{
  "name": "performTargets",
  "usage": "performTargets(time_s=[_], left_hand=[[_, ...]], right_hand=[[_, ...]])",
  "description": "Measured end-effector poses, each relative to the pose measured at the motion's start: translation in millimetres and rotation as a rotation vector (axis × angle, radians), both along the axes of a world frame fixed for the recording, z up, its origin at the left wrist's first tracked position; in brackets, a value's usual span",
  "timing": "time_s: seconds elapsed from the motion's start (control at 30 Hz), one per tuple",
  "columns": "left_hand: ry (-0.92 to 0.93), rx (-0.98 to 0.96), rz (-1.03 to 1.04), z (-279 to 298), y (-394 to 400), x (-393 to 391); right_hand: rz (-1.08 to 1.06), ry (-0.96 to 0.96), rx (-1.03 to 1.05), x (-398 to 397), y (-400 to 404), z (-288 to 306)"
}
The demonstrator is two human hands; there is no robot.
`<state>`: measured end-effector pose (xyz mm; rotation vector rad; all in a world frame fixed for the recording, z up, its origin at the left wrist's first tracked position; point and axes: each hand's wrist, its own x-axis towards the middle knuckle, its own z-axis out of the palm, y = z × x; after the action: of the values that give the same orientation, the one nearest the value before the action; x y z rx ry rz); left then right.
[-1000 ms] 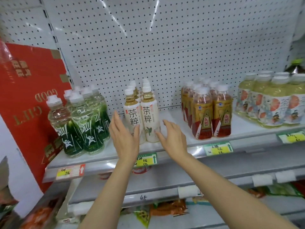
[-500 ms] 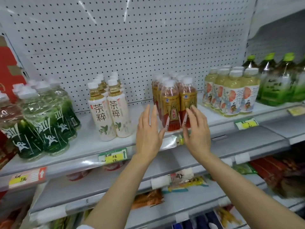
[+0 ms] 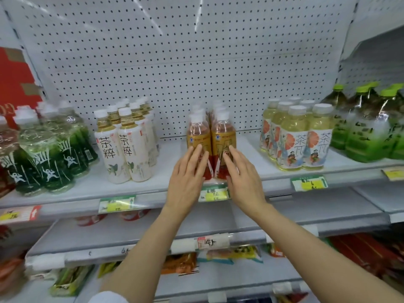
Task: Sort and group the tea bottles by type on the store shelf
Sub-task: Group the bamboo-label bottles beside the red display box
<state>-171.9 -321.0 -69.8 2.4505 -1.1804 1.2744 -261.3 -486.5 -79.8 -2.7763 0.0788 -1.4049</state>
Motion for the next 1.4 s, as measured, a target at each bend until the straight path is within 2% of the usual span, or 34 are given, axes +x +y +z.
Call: performTargets(time_s=[0.27, 0.5, 0.8, 0.93, 1.17, 1.3, 1.4], left_hand=[[0.032, -0.042, 0.047, -4.3, -14.6, -25.0], [0.069, 0.002, -0.106, -6.0, -71.2, -61.9], [0.125, 0.175, -0.208, 18.1, -151.0, -96.6], [0.097, 0.289, -0.179, 32.3, -173.6, -104.2], [0.089, 0.413, -0.010, 39.9, -209.2, -112.8], [0.131, 0.381, 0.022, 36.3, -214.4, -121.1], [0.159, 0.217, -0.038, 19.0, -199.5, -134.7]], right_hand=[[0.093, 0.038, 0.025, -23.2, -16.2, -8.8], [-0.096, 0.044, 0.079, -74.5, -69.3, -27.4], [-0.276, 0.097, 0.171, -118.7, -135.1, -5.3], [-0.299, 0.118, 0.118, -123.7, -163.9, 8.0], [-0.270, 0.228, 0.054, -120.6, -194.1, 19.9], [-0.222, 0.275, 0.052, -121.5, -199.3, 19.0], [-0.173, 0.292, 0.109, -132.1, -200.1, 8.0]])
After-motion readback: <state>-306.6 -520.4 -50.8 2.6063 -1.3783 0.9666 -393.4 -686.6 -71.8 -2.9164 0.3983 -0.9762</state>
